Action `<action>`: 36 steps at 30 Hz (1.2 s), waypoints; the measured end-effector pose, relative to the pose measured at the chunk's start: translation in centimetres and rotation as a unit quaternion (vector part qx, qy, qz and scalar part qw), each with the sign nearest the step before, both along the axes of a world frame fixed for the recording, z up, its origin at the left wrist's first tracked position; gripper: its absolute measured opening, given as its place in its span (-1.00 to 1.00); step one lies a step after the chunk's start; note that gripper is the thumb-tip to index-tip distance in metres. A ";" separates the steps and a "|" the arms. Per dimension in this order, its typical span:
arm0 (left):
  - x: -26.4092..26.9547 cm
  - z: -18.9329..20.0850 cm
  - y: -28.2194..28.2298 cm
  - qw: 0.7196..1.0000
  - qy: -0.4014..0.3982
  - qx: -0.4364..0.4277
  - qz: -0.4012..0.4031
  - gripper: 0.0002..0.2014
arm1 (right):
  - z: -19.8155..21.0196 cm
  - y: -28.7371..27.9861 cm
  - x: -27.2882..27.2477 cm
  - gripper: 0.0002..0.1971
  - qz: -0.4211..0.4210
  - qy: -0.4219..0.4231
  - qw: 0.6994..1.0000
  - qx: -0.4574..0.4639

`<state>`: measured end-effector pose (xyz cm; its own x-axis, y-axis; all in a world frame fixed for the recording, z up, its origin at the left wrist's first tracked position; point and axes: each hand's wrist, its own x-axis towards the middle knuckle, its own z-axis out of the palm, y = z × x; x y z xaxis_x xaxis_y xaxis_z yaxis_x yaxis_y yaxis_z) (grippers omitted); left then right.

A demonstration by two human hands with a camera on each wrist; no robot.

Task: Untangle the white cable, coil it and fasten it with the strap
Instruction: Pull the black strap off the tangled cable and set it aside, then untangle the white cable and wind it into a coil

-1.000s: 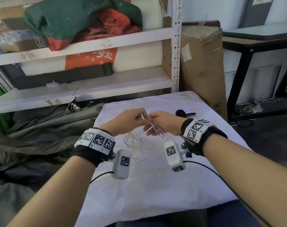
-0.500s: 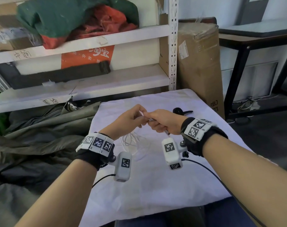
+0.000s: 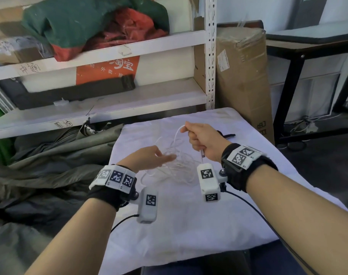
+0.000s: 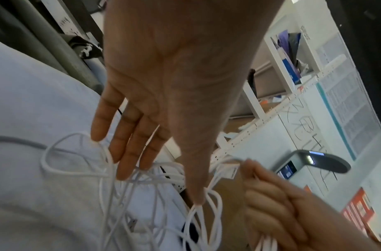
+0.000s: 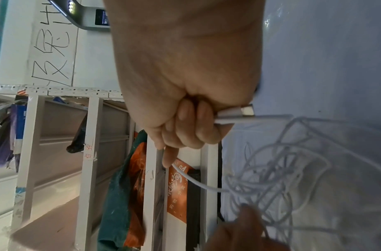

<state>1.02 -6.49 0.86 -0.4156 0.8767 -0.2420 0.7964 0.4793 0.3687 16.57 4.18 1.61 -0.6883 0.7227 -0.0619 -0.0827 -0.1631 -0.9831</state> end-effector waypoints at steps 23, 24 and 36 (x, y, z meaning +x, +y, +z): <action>-1.8 1.8 1.2 0.948 0.258 0.185 -0.004 -0.71 | 0.6 1.3 1.2 -0.67 -0.027 0.035 0.999 0.013; -1.5 2.2 1.7 0.943 0.243 0.225 -0.034 -0.68 | 0.7 1.2 1.1 -0.67 -0.008 0.026 0.999 0.026; -1.1 2.3 4.9 0.976 0.150 -0.018 -0.158 -0.73 | 0.3 2.4 2.9 -0.66 -0.064 0.035 0.997 0.024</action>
